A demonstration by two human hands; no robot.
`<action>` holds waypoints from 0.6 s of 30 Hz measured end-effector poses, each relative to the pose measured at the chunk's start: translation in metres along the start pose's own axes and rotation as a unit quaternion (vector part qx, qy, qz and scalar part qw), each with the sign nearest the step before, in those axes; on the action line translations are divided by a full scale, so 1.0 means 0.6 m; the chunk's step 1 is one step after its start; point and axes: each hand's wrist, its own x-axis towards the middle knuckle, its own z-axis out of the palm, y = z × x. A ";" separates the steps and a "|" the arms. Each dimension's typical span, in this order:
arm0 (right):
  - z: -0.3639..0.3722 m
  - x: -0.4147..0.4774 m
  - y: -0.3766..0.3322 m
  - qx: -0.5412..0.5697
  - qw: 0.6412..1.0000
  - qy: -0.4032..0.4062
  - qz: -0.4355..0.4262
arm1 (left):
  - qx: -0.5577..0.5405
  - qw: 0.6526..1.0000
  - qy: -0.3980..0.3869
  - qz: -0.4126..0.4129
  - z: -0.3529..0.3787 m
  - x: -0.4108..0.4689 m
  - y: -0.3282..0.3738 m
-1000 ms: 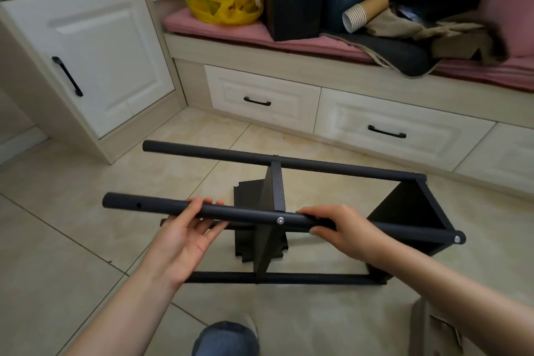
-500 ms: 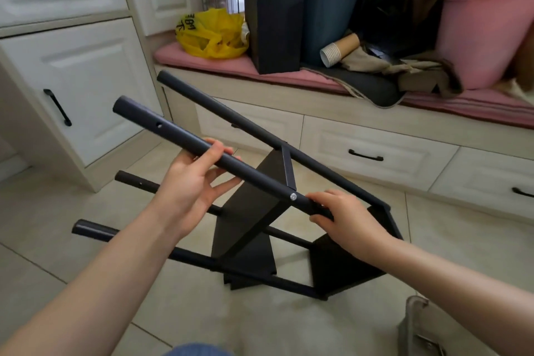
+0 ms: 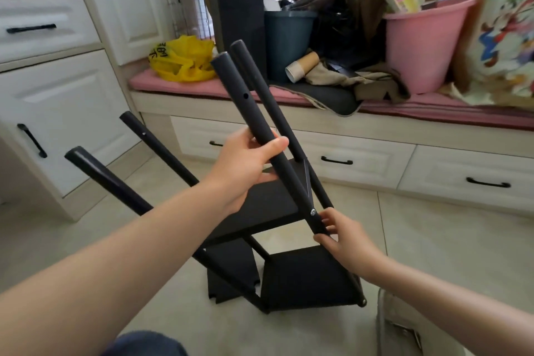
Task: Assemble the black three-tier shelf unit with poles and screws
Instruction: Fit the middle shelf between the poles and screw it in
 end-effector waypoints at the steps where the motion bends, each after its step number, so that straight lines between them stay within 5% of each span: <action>1: -0.005 -0.007 0.003 0.010 1.000 -0.005 0.014 | 0.006 1.000 -0.005 0.001 0.013 -0.002 -0.002; 4: -0.027 -0.027 0.002 0.021 0.999 -0.015 0.031 | 0.026 0.999 -0.022 0.005 0.051 -0.008 -0.007; 10: -0.077 -0.055 -0.025 0.021 0.995 0.089 -0.044 | 0.052 0.998 -0.035 0.021 0.111 -0.022 -0.020; 18: -0.085 -0.067 -0.029 -0.005 0.996 0.081 -0.035 | 0.055 0.997 -0.060 -0.008 0.147 -0.040 -0.056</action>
